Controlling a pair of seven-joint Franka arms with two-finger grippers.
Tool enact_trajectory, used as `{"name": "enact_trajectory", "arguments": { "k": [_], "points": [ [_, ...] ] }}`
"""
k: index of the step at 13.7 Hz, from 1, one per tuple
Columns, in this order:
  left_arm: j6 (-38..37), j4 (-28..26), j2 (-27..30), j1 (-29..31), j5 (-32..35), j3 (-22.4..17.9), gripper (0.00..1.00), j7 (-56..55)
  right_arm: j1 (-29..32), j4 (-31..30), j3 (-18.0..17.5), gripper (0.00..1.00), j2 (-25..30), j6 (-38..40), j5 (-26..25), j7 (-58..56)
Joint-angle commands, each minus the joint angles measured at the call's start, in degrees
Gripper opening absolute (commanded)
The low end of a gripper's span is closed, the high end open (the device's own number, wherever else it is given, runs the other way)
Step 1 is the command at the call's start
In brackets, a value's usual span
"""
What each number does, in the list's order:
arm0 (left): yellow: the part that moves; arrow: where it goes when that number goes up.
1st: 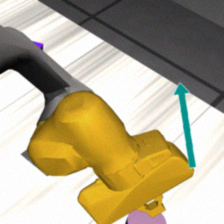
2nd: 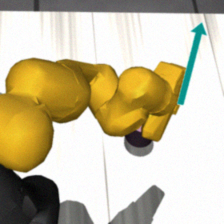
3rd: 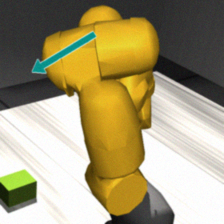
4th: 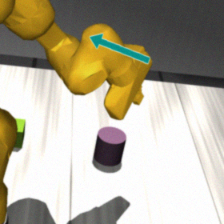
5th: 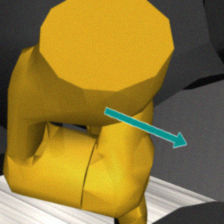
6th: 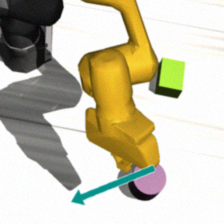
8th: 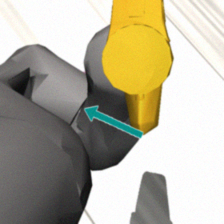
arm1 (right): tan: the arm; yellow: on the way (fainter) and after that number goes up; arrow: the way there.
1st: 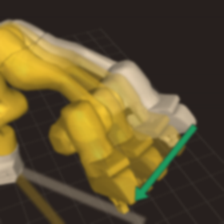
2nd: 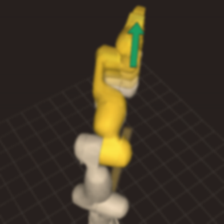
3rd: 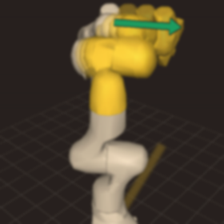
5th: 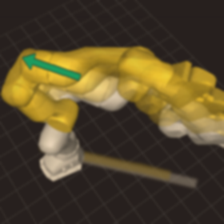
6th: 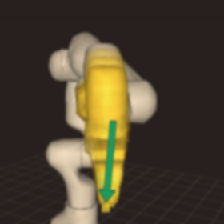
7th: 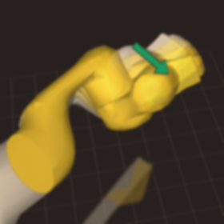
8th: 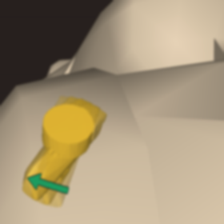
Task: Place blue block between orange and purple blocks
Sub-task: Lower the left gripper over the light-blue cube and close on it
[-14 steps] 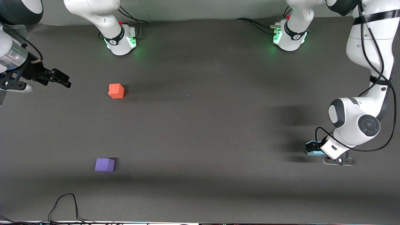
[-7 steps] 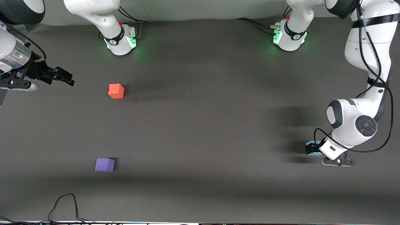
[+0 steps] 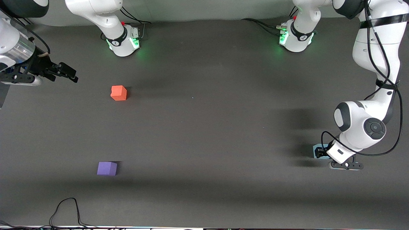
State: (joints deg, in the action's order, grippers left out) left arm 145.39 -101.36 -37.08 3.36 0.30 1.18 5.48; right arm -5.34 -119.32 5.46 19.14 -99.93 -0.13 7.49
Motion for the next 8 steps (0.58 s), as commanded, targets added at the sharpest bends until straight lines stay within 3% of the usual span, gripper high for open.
{"name": "enact_trajectory", "arguments": {
  "k": [1, 4, 8],
  "points": [
    [-1.7, 0.4, 2.2, 0.0, -0.6, -0.1, 0.57, -0.2, -0.1, -1.4, -0.1, 1.00, 1.2, -1.1, 0.9, -1.3],
    [-11.6, 3.4, 6.1, 0.2, -0.6, -0.3, 0.57, -0.3, -0.1, -1.5, -0.1, 1.00, 1.2, -0.9, 0.9, -1.3],
    [-28.2, 11.5, 10.6, 0.3, -0.5, -0.4, 0.57, -1.5, 0.0, -1.5, -0.1, 1.00, 0.6, -0.9, 0.9, -0.9]
  ]
}}
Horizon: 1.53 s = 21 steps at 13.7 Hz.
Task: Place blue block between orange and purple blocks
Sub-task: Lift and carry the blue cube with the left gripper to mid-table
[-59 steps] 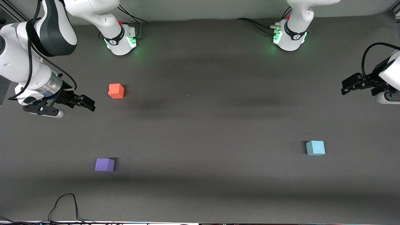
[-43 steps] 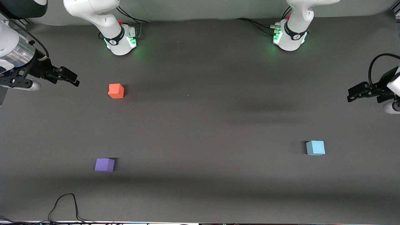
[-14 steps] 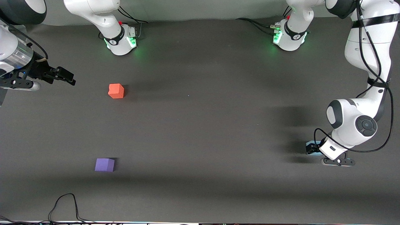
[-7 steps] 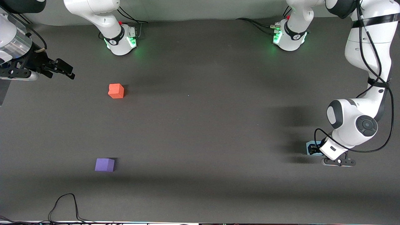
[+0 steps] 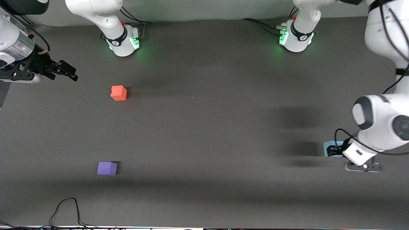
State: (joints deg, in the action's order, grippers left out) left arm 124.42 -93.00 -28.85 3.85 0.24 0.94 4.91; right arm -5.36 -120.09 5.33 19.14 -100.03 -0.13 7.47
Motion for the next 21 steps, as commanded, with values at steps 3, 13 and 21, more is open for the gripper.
{"name": "enact_trajectory", "arguments": {
  "k": [3, 13, 21],
  "points": [
    [-14.5, 7.0, 4.3, -1.6, 0.1, 0.5, 0.57, -6.7, 0.1, -0.9, 0.6, 1.00, 0.9, -0.4, 1.0, -1.0],
    [-19.1, 17.3, 0.8, -31.1, 1.4, 0.9, 0.54, -43.5, -1.2, -0.7, -0.1, 1.00, 1.1, 0.5, 1.0, -0.4],
    [-13.5, 29.7, -17.2, -51.6, 8.5, 0.6, 0.53, -64.8, -4.6, -0.8, -0.5, 1.00, 0.2, -0.5, 1.0, -0.2]
  ]
}}
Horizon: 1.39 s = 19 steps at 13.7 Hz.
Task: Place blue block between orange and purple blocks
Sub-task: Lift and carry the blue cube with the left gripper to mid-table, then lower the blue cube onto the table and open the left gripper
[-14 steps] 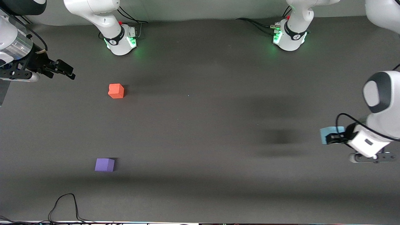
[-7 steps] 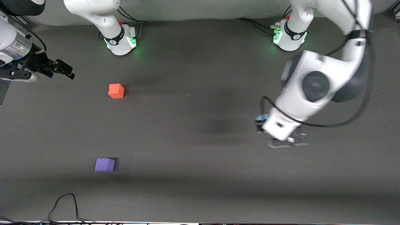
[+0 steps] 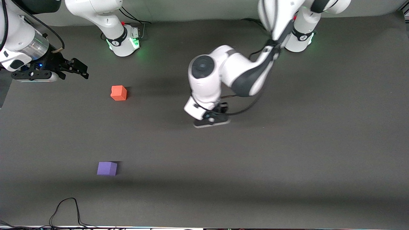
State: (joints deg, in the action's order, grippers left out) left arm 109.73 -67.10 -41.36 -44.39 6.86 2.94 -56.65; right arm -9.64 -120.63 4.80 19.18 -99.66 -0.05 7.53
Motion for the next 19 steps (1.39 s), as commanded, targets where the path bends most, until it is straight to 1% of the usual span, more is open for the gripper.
{"name": "enact_trajectory", "arguments": {
  "k": [1, 2, 5, 8, 11, 12, 13, 14, 16, 18, 19],
  "points": [
    [3.2, 4.0, -6.4, -5.0, 3.0, -1.4, 0.52, -4.9, -0.2, -0.3, 0.0, 1.00, 0.2, -1.1, 0.9, -0.2],
    [5.6, 3.8, -7.8, -6.0, 3.5, -1.4, 0.52, -5.8, -0.1, -0.3, 0.0, 1.00, 0.0, -1.4, 0.9, -0.2],
    [11.3, 3.7, -11.9, -6.6, 3.7, -1.4, 0.52, -5.9, 1.2, -0.1, 0.0, 1.00, 0.0, -1.6, 0.9, -0.2],
    [14.4, 3.6, -15.0, -6.9, 3.8, -1.5, 0.52, -5.9, 3.6, 0.1, 0.5, 1.00, 0.7, -0.7, 0.9, -0.6],
    [15.4, 3.4, -15.8, -6.8, 4.0, -1.4, 0.53, -5.9, 4.9, 0.2, 2.0, 1.00, 0.6, 0.3, 0.9, -1.4],
    [15.4, 3.3, -15.9, -6.8, 4.1, -1.4, 0.59, -5.8, 4.9, 0.2, 2.8, 1.00, 0.7, 0.5, 0.9, -1.4],
    [15.4, 3.0, -16.2, -6.8, 4.1, -1.4, 0.81, -5.6, 4.9, 0.1, 4.1, 1.00, 0.7, 1.0, 0.9, -1.4],
    [15.4, 3.0, -16.1, -6.7, 4.1, -1.4, 0.95, -5.4, 4.9, 0.1, 5.1, 1.00, 0.7, 1.1, 0.9, -1.5],
    [15.0, 3.0, -15.8, -6.5, 4.2, -1.5, 0.99, -5.0, 4.9, 0.1, 6.5, 1.00, 0.7, 2.0, 0.9, -1.9],
    [13.2, 3.0, -13.9, -6.1, 4.2, -1.5, 1.00, -4.6, 5.0, 0.2, 6.6, 1.00, 0.9, 2.4, 0.9, -2.6],
    [10.9, 3.5, -12.9, -5.7, 4.0, -1.4, 1.00, -4.3, 4.9, 0.3, 6.4, 1.00, 0.9, 2.3, 0.9, -2.6]
  ]
}}
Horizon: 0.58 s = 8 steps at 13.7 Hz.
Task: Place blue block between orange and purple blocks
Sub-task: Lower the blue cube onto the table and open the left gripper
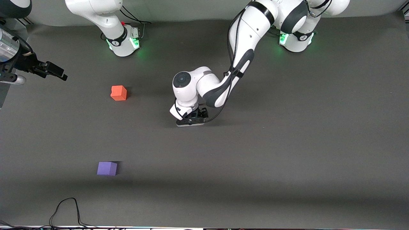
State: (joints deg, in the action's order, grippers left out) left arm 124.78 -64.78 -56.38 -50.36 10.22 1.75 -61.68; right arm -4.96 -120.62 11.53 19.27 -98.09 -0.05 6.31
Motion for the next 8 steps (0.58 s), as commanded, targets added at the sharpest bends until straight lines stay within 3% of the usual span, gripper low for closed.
{"name": "enact_trajectory", "arguments": {
  "k": [1, 3, 6, 8],
  "points": [
    [-7.1, 1.3, 3.7, 2.0, 0.2, 0.1, 1.00, 1.6, 0.1, 0.7, -1.2, 1.00, 0.4, 0.5, 0.9, -1.4],
    [-11.5, 1.2, 8.9, 6.1, -2.7, 1.6, 1.00, 5.7, 0.0, 1.3, -5.9, 1.00, 0.1, 0.5, 1.0, -0.9],
    [-17.3, 0.4, 17.2, 13.9, -10.5, 1.6, 1.00, 14.5, -0.1, 3.9, -14.8, 1.00, -3.6, -0.6, 5.2, 4.0],
    [-21.0, -4.1, 23.0, 21.7, -14.6, 1.6, 1.00, 24.4, -0.1, 7.6, -21.1, 1.00, -7.7, -1.1, 5.4, 7.9]
  ]
}}
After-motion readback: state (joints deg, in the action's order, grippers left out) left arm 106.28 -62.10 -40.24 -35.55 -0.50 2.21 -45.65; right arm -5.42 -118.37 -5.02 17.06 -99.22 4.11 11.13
